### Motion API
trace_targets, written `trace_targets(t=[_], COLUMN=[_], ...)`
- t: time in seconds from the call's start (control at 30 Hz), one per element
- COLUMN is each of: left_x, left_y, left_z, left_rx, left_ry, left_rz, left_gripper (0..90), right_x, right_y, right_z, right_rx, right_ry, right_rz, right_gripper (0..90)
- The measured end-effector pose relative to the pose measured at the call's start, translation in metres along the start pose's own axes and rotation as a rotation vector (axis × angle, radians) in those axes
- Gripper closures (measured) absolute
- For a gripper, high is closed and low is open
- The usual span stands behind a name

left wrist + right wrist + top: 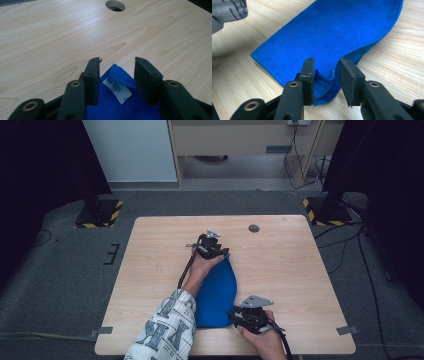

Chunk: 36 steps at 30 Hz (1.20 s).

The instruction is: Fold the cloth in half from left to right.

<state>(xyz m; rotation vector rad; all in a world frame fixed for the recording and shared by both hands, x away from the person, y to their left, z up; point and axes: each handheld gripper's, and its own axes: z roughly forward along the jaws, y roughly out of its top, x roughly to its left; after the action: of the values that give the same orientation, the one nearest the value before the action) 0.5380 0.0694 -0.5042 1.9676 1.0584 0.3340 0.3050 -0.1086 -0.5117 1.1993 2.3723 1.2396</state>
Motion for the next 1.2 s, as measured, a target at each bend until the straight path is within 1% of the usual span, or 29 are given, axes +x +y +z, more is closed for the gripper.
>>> trace_targets(t=[0.1,0.13,0.17,0.2,0.23,0.27,0.3,0.33,0.37,0.4,0.43,0.47,0.53,0.57,0.6,0.63,0.7,0.77,0.8,0.87,0.97,1.03,1.1,1.13,1.17,1.2], left_x=[0.0,0.0,0.0,0.0,0.001,0.001,0.001,0.001,0.001,0.001,0.001,0.001,0.0,-0.001,-0.001,-0.002,-0.002,-0.002,-0.001,0.0,0.001,0.001,0.001,0.001,0.001,0.001], left_y=[0.0,0.0,0.0,0.001,0.001,0.001,0.001,0.001,0.001,0.002,0.002,0.002,0.004,0.004,0.005,0.006,0.006,0.007,0.008,0.009,0.01,0.01,0.011,0.01,0.01,0.009], left_z=[0.0,0.0,0.0,-0.001,-0.001,-0.001,-0.001,-0.002,-0.002,-0.004,-0.004,-0.005,-0.007,-0.008,-0.011,-0.012,-0.014,-0.016,-0.019,-0.023,-0.026,-0.034,-0.037,-0.041,-0.041,-0.044], left_rx=[-0.009,-0.013,-0.015,-0.018,-0.02,-0.022,-0.024,-0.025,-0.026,-0.026,-0.026,-0.024,-0.016,-0.015,-0.015,-0.013,-0.009,-0.004,-0.002,0.0,0.007,0.014,0.015,0.028,0.028,0.034], left_ry=[-0.002,-0.005,-0.006,-0.009,-0.01,-0.014,-0.017,-0.02,-0.023,-0.033,-0.033,-0.034,-0.033,-0.03,-0.031,-0.03,-0.028,-0.033,-0.023,-0.024,-0.018,-0.014,-0.016,-0.022,-0.022,-0.019], left_rz=[-0.001,0.0,0.002,0.007,0.008,0.008,0.009,0.01,0.012,0.015,0.015,0.021,0.034,0.038,0.038,0.038,0.043,0.044,0.043,0.042,0.045,0.063,0.066,0.072,0.072,0.075], left_gripper=[46.1,42.6,42.6,41.0,39.1,35.8,35.8,33.8,31.9,28.4,26.5,26.5,23.5,21.2,18.2,16.6,14.4,13.2,10.8,8.8,8.0,7.6,7.0,6.9,6.5,6.5], right_x=[-0.001,-0.002,-0.002,-0.002,-0.003,-0.003,-0.003,-0.003,-0.003,-0.005,-0.005,-0.005,-0.007,-0.007,-0.008,-0.009,-0.011,-0.012,-0.014,-0.017,-0.02,-0.022,-0.023,-0.024,-0.024,-0.027], right_y=[0.0,0.001,0.001,0.001,0.001,0.001,0.001,0.002,0.002,0.004,0.004,0.004,0.006,0.008,0.01,0.011,0.013,0.014,0.016,0.017,0.018,0.021,0.022,0.024,0.024,0.027], right_z=[0.0,0.001,0.001,0.001,0.001,0.002,0.002,0.002,0.002,0.002,0.002,0.002,0.003,0.002,0.001,0.0,-0.002,-0.003,-0.003,-0.004,-0.003,-0.003,-0.003,-0.003,-0.003,-0.002], right_rx=[0.003,0.003,0.003,0.005,0.006,0.016,0.016,0.023,0.024,0.019,0.019,0.013,0.022,0.03,0.016,0.013,0.004,0.005,0.008,0.015,0.027,0.037,0.039,0.047,0.047,0.052], right_ry=[-0.006,-0.008,-0.008,-0.012,-0.016,-0.016,-0.016,-0.014,-0.015,-0.02,-0.02,-0.023,-0.024,-0.018,-0.023,-0.02,-0.016,-0.016,-0.02,-0.018,-0.019,-0.015,-0.011,-0.005,-0.005,-0.009], right_rz=[0.007,0.004,0.004,0.005,0.003,-0.007,-0.007,-0.012,-0.017,-0.014,-0.014,-0.007,-0.002,0.006,-0.008,0.0,0.0,0.002,0.0,-0.008,-0.015,-0.027,-0.035,-0.039,-0.039,-0.05], right_gripper=[59.5,55.1,55.1,52.7,49.4,41.7,41.7,37.8,33.2,26.0,26.0,21.7,13.9,12.7,10.8,9.2,7.7,7.1,6.0,5.7,5.7,5.8,5.8,6.1,6.1,6.6])
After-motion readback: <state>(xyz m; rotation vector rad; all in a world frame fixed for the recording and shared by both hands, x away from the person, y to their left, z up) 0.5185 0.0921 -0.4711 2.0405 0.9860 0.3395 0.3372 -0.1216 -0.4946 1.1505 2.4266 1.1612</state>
